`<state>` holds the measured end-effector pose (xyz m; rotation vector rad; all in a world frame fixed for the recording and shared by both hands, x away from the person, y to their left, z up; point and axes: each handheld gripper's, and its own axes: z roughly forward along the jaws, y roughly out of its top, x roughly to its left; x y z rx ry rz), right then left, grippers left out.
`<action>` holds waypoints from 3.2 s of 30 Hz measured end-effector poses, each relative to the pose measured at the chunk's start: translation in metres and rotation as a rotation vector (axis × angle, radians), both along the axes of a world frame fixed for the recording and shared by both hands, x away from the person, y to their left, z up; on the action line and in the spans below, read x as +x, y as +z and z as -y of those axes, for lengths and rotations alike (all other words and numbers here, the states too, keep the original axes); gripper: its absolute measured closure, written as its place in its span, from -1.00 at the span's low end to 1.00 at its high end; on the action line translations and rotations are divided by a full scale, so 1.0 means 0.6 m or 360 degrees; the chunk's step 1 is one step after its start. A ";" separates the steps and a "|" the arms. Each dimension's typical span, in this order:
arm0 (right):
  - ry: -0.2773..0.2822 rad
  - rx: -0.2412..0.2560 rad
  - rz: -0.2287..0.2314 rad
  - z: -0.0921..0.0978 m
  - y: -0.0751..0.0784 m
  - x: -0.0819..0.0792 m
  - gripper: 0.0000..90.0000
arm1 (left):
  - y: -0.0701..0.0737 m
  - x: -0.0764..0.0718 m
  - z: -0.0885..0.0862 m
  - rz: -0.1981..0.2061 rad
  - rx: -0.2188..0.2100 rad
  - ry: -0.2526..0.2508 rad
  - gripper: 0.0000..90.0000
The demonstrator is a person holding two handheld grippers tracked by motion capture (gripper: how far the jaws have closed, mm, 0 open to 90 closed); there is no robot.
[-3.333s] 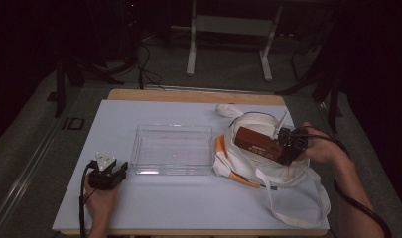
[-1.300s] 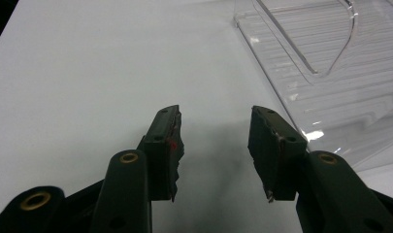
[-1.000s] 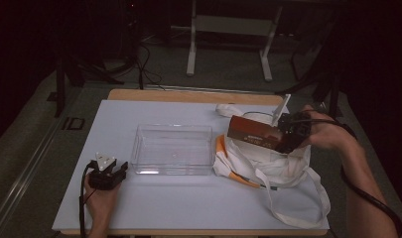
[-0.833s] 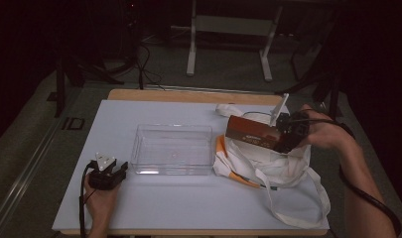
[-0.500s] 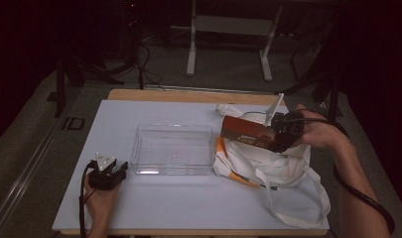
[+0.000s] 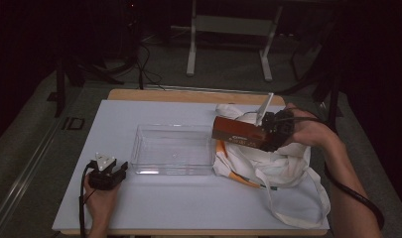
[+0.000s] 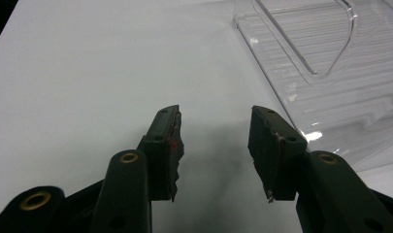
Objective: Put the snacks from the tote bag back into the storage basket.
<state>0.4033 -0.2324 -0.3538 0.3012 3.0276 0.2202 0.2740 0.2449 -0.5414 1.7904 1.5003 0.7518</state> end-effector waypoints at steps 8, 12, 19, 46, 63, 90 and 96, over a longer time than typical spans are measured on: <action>0.0025 0.0006 -0.0005 -0.013 -0.002 0.001 -0.04 | 0.000 0.000 0.000 0.0000 0.0001 0.0000 0.23; 0.0031 0.0012 -0.0006 -0.017 -0.002 0.001 -0.04 | 0.000 0.000 0.000 0.0000 0.0002 -0.0001 0.23; 0.0048 0.0019 -0.0006 -0.024 -0.001 0.001 -0.04 | 0.000 0.000 0.000 0.0000 0.0002 -0.0001 0.23; 0.0120 0.0048 -0.0022 -0.069 -0.007 0.002 -0.04 | 0.000 0.000 0.000 0.0002 -0.0002 -0.0003 0.23; 0.0176 0.0054 -0.0027 -0.109 -0.008 0.003 -0.04 | 0.000 0.000 -0.001 0.0003 -0.0004 -0.0007 0.23; 0.0248 0.0052 -0.0027 -0.159 -0.013 0.001 -0.04 | 0.001 -0.001 -0.001 0.0011 -0.0009 -0.0011 0.23; 0.0260 0.0051 -0.0026 -0.169 -0.013 0.001 -0.04 | 0.001 -0.001 -0.001 0.0012 -0.0010 -0.0011 0.23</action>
